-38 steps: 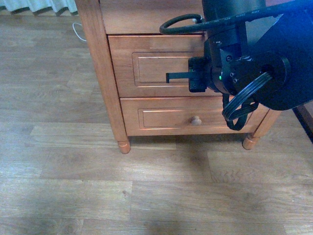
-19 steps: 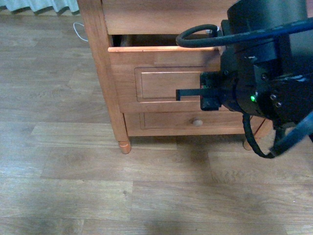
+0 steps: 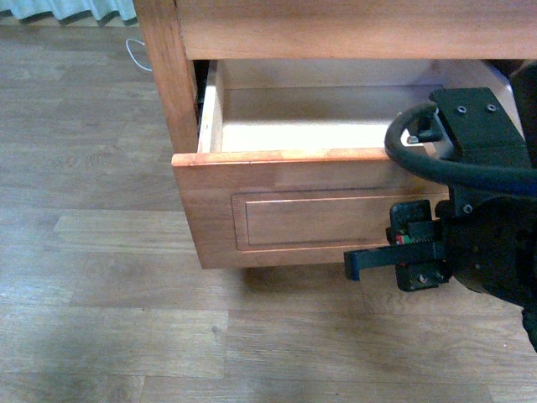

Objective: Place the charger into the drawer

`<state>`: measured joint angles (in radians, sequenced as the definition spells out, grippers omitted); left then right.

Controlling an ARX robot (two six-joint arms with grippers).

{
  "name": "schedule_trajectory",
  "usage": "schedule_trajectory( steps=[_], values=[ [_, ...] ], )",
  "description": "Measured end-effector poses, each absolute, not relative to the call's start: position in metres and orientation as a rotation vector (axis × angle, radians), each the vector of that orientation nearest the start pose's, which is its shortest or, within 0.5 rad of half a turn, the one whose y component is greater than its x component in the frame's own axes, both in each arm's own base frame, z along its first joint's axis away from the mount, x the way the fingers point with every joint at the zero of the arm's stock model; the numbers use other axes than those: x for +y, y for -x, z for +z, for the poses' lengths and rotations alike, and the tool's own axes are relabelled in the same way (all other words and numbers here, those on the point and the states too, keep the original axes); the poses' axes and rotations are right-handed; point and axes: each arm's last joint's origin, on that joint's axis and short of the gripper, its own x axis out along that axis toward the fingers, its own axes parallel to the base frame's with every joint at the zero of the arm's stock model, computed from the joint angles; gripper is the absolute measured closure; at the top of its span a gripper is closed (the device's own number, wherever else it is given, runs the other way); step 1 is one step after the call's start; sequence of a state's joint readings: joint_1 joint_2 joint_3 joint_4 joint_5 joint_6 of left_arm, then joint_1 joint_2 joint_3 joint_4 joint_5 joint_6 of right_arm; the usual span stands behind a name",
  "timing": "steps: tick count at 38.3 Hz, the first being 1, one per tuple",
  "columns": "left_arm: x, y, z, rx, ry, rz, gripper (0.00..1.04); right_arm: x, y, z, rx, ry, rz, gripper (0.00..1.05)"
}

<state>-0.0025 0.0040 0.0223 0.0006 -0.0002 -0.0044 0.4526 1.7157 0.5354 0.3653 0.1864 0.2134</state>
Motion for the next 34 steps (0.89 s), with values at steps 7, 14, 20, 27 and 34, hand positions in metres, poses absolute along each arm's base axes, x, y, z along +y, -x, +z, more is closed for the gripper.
schedule_trajectory(
  steps=[7, 14, 20, 27, 34],
  values=[
    [0.0, -0.097, 0.171, -0.019, 0.004, -0.002, 0.06, 0.104, -0.229, 0.102, 0.774, 0.04, 0.136, 0.57],
    [0.0, -0.097, 0.171, -0.019, 0.004, -0.002, 0.06, 0.084, -0.208, 0.122, 0.75, 0.007, 0.118, 0.32],
    [0.0, -0.097, 0.171, -0.019, 0.004, -0.002, 0.06, 0.06, -0.183, 0.152, 0.703, -0.049, 0.153, 0.07],
    [0.0, -0.097, 0.171, -0.019, 0.004, -0.002, 0.06, 0.027, -0.157, 0.184, 0.616, -0.111, 0.149, 0.09],
    [0.0, -0.097, 0.171, -0.019, 0.004, -0.002, 0.06, 0.003, -0.132, 0.203, 0.49, -0.169, 0.13, 0.09]
  ],
)
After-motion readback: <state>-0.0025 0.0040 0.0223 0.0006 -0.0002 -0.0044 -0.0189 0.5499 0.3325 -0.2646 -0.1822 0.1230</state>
